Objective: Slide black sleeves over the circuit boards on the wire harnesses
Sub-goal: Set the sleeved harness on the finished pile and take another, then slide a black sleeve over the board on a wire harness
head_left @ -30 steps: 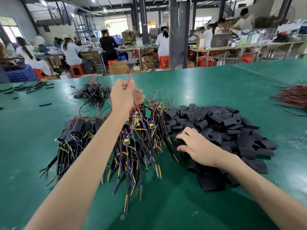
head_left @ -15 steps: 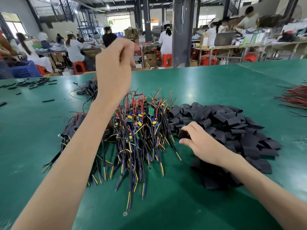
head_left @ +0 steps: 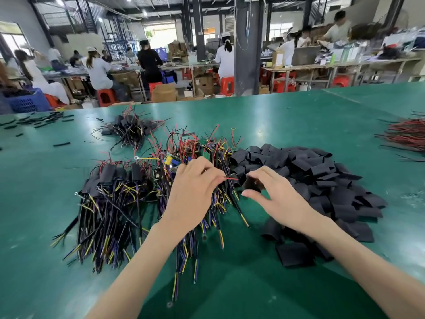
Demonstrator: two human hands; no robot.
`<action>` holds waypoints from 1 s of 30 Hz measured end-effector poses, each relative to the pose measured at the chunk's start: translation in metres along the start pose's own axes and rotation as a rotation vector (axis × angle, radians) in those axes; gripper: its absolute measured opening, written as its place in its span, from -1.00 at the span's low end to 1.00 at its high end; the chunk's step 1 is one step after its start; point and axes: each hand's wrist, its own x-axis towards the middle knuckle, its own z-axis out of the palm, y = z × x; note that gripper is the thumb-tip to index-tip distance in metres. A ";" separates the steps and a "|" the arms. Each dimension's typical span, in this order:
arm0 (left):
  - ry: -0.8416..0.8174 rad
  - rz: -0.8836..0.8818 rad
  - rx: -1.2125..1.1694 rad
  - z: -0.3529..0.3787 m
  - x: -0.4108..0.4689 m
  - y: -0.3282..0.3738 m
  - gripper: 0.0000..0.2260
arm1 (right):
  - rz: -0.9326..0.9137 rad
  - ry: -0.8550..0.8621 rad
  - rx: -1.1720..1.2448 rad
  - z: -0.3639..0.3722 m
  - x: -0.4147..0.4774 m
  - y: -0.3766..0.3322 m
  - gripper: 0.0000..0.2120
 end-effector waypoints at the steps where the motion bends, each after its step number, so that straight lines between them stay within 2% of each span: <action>1: 0.005 -0.003 -0.013 0.002 -0.001 0.000 -0.73 | -0.008 0.010 0.001 0.000 0.000 -0.001 -0.65; 12: 0.101 -0.058 -0.134 0.009 -0.005 0.002 -0.74 | -0.048 0.000 -0.005 0.002 0.000 0.000 -0.64; 21: 0.021 0.000 -0.051 0.005 -0.007 0.002 -0.74 | -0.082 0.079 0.037 -0.001 0.001 -0.003 -0.64; 25: -0.003 0.067 0.029 0.010 -0.008 0.004 -0.84 | -0.144 0.071 -0.079 0.000 -0.003 -0.009 -0.61; 28: -0.041 0.085 -0.001 0.014 -0.009 0.009 -0.84 | -0.216 0.109 -0.185 -0.004 -0.002 -0.014 -0.68; 30: -0.089 0.022 -0.105 0.017 -0.012 0.012 -0.89 | -0.247 0.150 -0.198 -0.007 0.000 -0.014 -0.77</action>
